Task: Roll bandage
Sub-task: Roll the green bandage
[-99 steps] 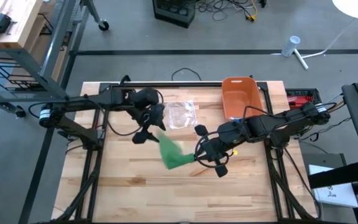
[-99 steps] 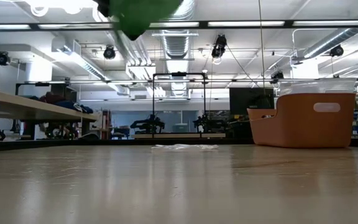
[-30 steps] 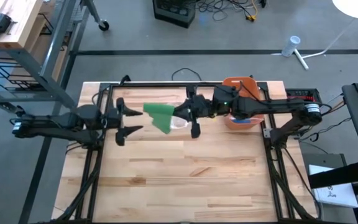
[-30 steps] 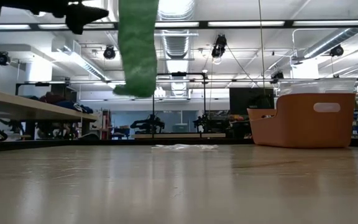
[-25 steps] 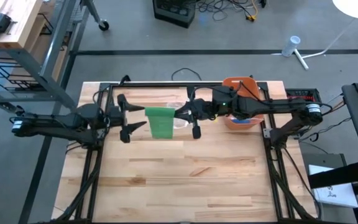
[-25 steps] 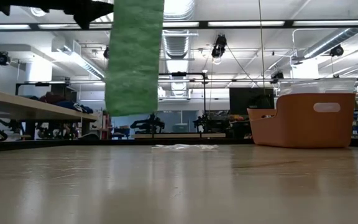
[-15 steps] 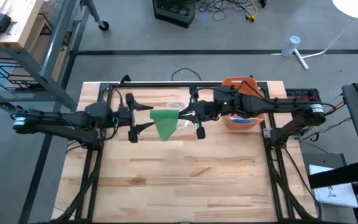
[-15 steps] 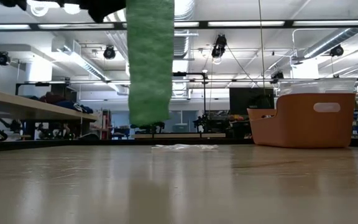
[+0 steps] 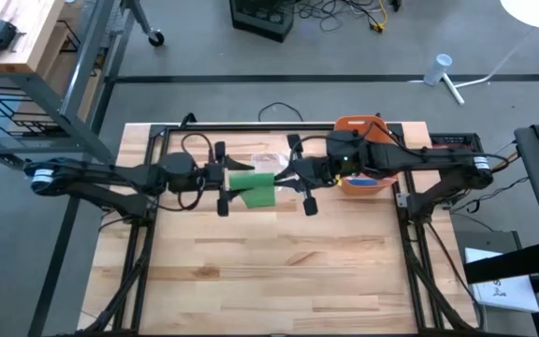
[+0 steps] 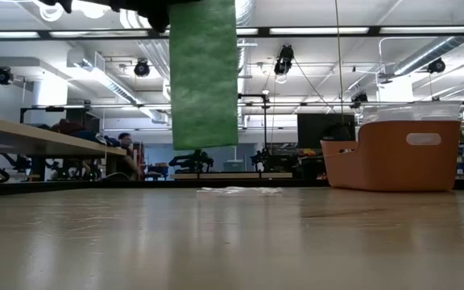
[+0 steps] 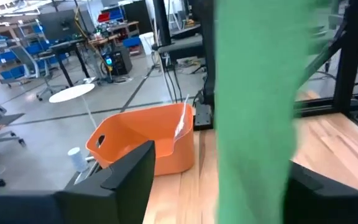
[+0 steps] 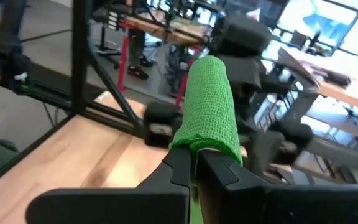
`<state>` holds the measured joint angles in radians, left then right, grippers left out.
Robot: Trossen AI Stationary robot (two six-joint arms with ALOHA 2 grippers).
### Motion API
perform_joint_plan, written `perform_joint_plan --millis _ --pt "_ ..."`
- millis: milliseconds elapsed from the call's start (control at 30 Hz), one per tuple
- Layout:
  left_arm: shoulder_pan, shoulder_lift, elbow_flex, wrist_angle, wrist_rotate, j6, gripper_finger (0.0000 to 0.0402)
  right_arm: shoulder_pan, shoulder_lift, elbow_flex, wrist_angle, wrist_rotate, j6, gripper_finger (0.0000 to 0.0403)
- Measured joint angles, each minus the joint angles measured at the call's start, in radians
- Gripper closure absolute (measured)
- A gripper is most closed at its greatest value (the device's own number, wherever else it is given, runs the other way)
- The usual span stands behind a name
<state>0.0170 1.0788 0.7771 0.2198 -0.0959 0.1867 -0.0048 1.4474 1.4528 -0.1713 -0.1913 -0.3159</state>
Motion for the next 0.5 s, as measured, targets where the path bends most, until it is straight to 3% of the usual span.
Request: perform_joint_plan --millis 133,300,500 --pt "0.000 0.052 0.019 0.053 0.038 0.016 0.0235 0.032 -0.011 0.002 -0.018 -0.001 -0.011 0.0403" --pt "0.000 0.112 0.071 0.048 0.053 0.015 0.0382 0.066 -0.015 0.002 -0.042 -0.001 -0.018 0.0403" --pt "0.001 0.093 0.149 -0.072 -0.058 0.095 0.0399 0.098 -0.019 0.002 -0.131 -0.001 0.013 0.0403"
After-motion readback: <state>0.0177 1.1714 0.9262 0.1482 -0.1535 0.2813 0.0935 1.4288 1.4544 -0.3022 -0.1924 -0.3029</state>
